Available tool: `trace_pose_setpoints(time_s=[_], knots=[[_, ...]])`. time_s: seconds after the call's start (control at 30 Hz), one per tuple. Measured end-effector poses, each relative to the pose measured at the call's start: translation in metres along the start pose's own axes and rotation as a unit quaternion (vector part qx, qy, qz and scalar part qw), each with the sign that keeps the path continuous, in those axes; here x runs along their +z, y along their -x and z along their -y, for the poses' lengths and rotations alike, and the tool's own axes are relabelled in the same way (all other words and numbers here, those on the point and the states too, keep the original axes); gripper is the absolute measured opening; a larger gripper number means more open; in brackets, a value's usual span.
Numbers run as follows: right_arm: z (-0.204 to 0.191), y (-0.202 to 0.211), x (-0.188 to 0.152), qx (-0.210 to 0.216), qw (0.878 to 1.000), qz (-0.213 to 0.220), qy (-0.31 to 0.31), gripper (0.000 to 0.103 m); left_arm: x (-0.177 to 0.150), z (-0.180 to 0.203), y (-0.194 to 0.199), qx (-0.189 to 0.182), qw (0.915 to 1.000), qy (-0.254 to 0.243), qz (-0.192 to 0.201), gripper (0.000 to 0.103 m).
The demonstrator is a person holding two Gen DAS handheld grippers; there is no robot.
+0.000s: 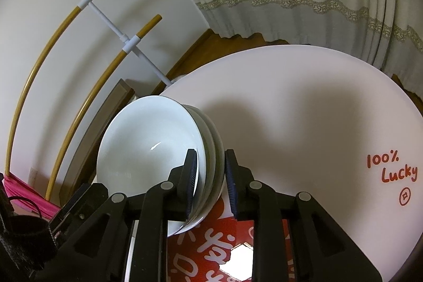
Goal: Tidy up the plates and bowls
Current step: 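Set the white bowl into the bowl stack and open both grippers, then lift both grippers up and away from the three-bowl stack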
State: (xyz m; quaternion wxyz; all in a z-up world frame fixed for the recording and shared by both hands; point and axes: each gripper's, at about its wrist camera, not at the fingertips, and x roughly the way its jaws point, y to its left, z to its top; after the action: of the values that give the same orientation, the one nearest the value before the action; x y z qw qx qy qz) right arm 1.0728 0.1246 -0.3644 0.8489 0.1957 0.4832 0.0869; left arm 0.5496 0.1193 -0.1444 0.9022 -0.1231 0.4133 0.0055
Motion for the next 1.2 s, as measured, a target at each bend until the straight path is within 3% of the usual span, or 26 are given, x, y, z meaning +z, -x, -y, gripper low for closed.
trace_pose_setpoints(time_s=[0.5, 0.73, 1.1, 1.2], knots=[[-0.002, 0.003, 0.001, 0.005, 1.000, -0.005, -0.007, 0.032, 0.004, -0.003, 0.008, 0.002, 1.0000, -0.001, -0.003, 0.048], [-0.005, 0.013, -0.001, 0.008, 1.000, -0.002, -0.004, 0.049, 0.000, -0.002, 0.018, 0.005, 1.0000, -0.005, -0.002, 0.052], [-0.024, 0.063, -0.021, 0.015, 0.999, 0.013, 0.025, 0.055, -0.035, -0.002, 0.077, 0.006, 0.9997, -0.013, 0.020, 0.055], [-0.027, 0.080, -0.031, 0.016, 0.999, 0.019, 0.033, 0.057, -0.050, -0.002, 0.100, 0.012, 0.9993, -0.016, 0.032, 0.064]])
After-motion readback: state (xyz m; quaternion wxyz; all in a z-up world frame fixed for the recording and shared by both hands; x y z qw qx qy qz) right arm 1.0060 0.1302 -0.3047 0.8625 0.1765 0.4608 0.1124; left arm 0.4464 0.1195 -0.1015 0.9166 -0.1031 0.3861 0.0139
